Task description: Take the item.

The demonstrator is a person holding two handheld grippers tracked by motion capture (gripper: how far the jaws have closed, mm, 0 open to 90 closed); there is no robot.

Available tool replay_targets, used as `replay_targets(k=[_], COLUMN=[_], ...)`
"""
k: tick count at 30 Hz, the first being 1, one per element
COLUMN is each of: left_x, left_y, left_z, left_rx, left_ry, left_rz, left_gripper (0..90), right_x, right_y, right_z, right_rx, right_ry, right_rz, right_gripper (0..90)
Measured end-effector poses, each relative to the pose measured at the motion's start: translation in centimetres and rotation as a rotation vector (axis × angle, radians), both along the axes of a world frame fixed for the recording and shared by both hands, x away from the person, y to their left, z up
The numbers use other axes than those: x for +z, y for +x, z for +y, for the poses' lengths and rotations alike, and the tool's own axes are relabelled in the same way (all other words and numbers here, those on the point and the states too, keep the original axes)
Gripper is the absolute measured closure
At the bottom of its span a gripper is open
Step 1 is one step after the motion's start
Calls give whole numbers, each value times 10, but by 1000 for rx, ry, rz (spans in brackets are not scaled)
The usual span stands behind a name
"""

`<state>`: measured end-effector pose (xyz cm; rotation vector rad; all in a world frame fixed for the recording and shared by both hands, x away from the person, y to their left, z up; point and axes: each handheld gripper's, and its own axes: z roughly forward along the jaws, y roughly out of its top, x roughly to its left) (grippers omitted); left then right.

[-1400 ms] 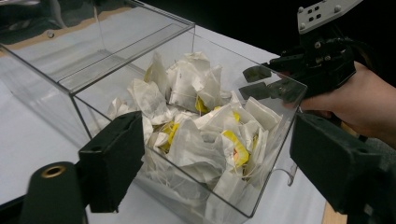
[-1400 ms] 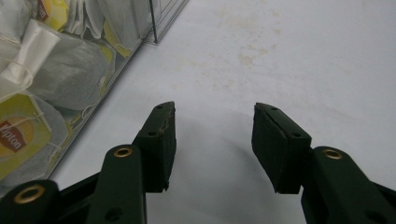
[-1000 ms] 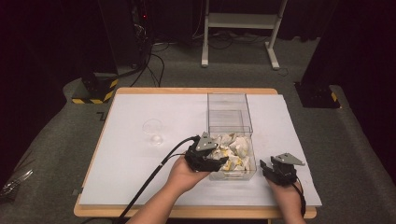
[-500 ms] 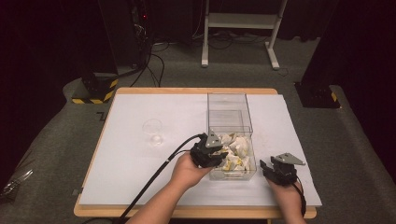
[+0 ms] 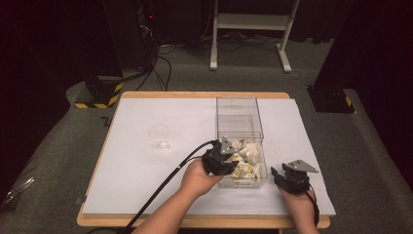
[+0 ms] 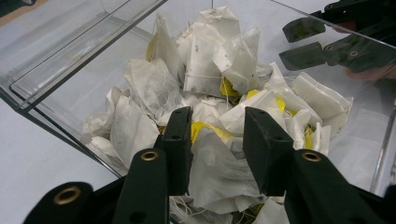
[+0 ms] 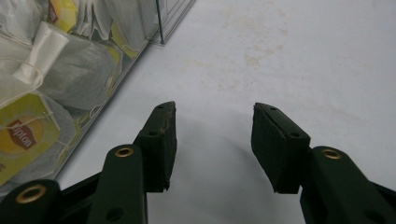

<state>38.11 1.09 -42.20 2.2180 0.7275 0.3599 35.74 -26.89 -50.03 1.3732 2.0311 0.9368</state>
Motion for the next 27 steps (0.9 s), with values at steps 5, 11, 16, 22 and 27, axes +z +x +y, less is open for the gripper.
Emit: replay_targets(k=[5,11,16,22,27], left_x=[-3,-6,-8,-2,9], left_y=[-2,-6,-10,-15,-17], left_z=[1,1,2,7,15], left_rx=[-11,-24,-28,-31,-22], left_ry=[-14,-14,-35,-101,-171], left_rz=[17,-1,-23,-49,-81], left_gripper=[723,849,897,900,900], right_x=[0,0,0,0,0], right_y=[0,0,0,0,0], right_z=[0,0,0,1,0], right_rx=[0,0,0,-4,-2], right_ry=[0,-4,-2,-4,-6], right_rz=[-1,-1,-1,-1,-4], right_gripper=[507,508,508,508,508])
